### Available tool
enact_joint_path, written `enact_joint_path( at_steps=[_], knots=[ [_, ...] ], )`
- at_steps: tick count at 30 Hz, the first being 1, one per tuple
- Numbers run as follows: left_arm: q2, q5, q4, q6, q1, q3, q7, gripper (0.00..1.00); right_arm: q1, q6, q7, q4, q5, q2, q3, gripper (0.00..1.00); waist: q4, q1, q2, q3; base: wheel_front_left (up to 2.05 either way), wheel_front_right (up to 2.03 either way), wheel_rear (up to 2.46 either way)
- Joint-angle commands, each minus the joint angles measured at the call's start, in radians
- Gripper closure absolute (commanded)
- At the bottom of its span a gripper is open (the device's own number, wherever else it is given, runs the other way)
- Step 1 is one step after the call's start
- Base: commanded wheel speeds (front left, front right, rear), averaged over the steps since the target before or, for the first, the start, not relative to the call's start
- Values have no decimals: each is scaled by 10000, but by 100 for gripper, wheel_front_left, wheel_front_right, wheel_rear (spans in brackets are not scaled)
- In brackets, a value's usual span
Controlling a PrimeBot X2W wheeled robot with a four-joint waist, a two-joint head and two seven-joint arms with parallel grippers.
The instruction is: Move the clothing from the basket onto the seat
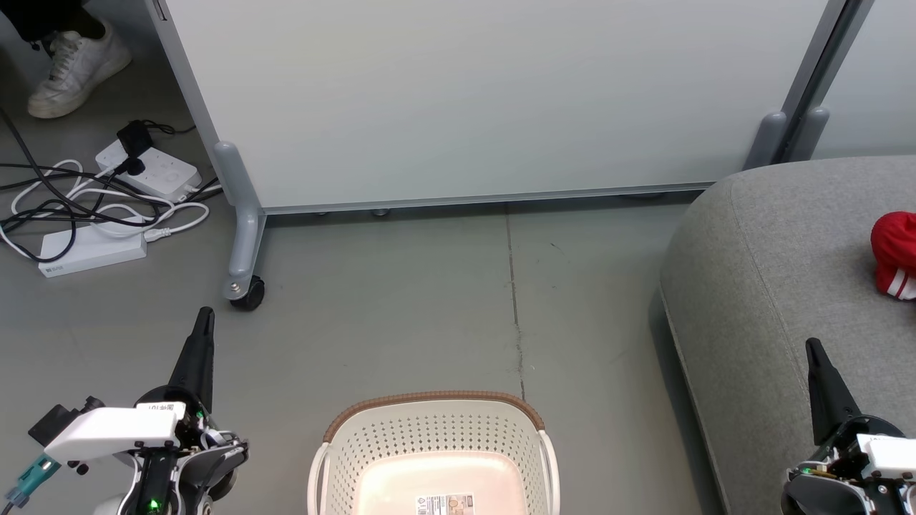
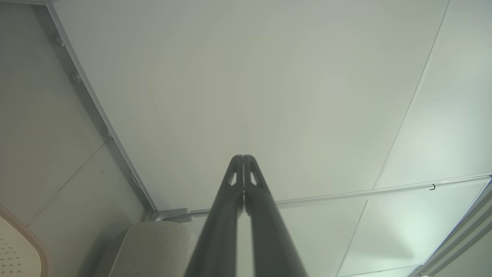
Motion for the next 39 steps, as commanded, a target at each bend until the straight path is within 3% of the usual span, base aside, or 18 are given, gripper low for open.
enact_joint_path(
  at_steps=[1,39],
  knots=[
    [46,21,2,-25,-171,42,20,100,-102,25,75,0,24,-61,-6,100,0,0,0,0,0,0,0],
    [-13,120,6,-27,-179,123,97,100,-101,25,66,-2,32,-67,3,100,0,0,0,0,0,0,0]
  ],
)
